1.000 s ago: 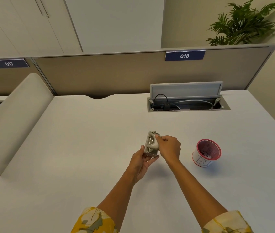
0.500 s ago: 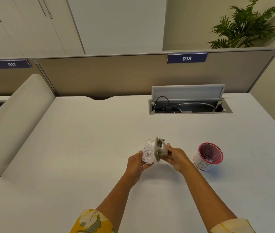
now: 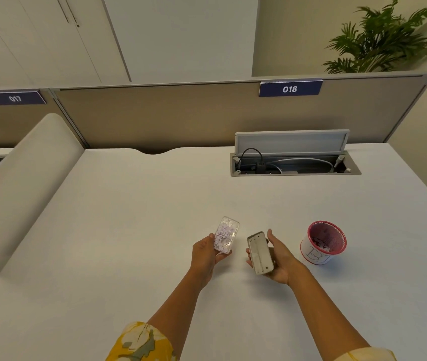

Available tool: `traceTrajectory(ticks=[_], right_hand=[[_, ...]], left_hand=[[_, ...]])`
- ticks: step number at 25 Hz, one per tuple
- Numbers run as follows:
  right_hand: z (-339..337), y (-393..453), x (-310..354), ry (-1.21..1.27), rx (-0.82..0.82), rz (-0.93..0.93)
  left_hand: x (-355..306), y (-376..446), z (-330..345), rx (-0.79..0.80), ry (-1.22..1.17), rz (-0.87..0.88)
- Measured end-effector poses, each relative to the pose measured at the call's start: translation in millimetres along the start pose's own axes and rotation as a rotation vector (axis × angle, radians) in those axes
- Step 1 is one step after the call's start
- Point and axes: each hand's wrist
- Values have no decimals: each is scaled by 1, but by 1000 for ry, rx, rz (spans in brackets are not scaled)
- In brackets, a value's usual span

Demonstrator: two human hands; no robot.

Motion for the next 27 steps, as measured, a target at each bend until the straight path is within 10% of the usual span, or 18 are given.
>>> traceTrajectory(ticks=[20, 27], right_hand=[[6, 15, -21, -858, -651, -670], [-10, 7, -10, -804, -430, -638]], left_hand=[[1, 0, 19, 70, 21, 1], [-2, -8, 38, 178, 101, -12]])
Point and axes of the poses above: each hand's wrist, its own y-axis towards the middle knuckle, its own z-axis out of the palm, x = y × z, and after that the axes turned 11 degrees about -x, right-handed
